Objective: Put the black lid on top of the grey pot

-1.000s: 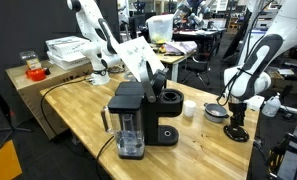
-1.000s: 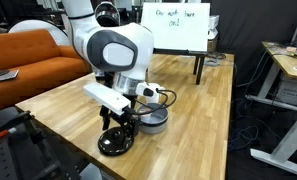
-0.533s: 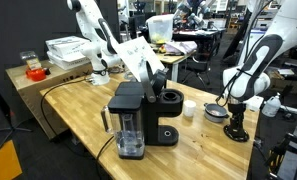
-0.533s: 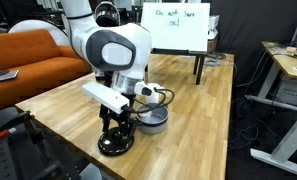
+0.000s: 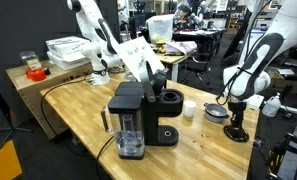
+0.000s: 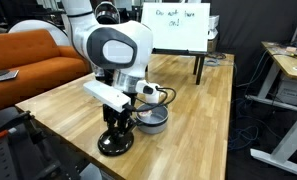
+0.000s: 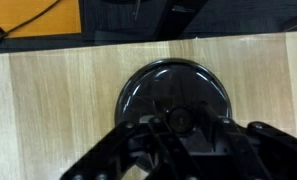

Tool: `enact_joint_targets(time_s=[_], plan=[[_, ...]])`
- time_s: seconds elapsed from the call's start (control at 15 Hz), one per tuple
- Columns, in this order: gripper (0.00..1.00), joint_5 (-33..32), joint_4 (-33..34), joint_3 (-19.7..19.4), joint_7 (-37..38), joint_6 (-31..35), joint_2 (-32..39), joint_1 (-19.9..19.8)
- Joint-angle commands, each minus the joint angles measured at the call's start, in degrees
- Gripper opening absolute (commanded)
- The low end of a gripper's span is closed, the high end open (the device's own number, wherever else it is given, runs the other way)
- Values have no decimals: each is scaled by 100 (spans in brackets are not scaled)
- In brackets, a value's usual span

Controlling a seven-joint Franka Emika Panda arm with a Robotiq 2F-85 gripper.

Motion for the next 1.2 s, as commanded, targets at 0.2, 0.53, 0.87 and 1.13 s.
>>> enact_joint_targets(time_s=[0.2,0.53,0.87,1.13], plan=[[24,-175,26,-96,156,-98,-83,-14],[23,-41,-81,-41,133,-290,-603,-82],[24,-68,-262,-156,279,-761,-1275,-20],[23,-13,-396,-165,264,-1106,-1556,-16]])
